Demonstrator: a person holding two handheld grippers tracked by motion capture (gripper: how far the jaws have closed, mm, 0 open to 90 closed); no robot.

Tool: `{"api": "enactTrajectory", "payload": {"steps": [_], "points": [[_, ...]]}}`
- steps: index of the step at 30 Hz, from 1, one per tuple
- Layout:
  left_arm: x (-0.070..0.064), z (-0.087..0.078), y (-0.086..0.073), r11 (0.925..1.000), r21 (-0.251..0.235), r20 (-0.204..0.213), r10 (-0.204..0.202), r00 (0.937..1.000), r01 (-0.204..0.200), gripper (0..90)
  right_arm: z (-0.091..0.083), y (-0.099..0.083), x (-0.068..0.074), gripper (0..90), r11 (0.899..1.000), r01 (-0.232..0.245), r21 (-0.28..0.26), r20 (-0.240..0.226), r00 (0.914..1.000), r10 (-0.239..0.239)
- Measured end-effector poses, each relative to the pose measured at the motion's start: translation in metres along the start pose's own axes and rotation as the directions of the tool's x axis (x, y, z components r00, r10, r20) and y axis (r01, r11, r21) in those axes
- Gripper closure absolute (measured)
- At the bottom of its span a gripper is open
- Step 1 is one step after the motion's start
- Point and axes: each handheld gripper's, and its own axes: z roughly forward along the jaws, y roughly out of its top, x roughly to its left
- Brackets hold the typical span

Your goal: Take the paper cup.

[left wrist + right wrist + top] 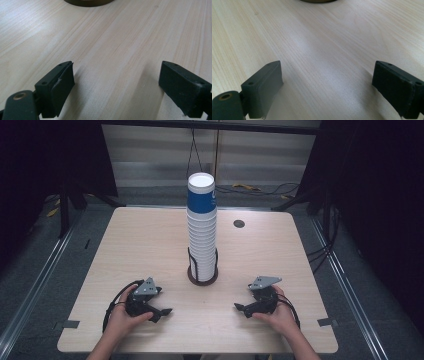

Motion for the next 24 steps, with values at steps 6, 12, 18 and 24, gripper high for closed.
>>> {"api": "enactTrajectory", "payload": {"steps": [6, 12, 18, 24], "points": [[0.001, -0.007, -0.001, 0.9984, 0.024, 0.0, -0.051, 0.9987, 0.051, 15.7, -0.005, 0.005, -0.004, 17.0, 0.999, -0.046, 0.003, -0.027, 0.9986, 0.046], [0.01, -0.021, 0.006, 0.991, 0.021, 0.025, -0.132, 0.9909, 0.132, 16.2, -0.014, 0.022, -0.005, 16.7, 0.997, -0.066, -0.044, -0.067, 0.9958, 0.063], [0.021, -0.039, 0.036, 0.9901, -0.002, 0.043, -0.14, 0.9892, 0.14, 16.0, -0.029, 0.057, -0.003, 15.8, 0.99, -0.078, -0.119, -0.12, 0.9908, 0.064], [0.024, -0.054, 0.069, 0.9914, -0.034, 0.054, -0.124, 0.9908, 0.126, 15.8, -0.044, 0.097, 0.001, 15.7, 0.988, -0.037, -0.147, -0.126, 0.9919, 0.018]]}}
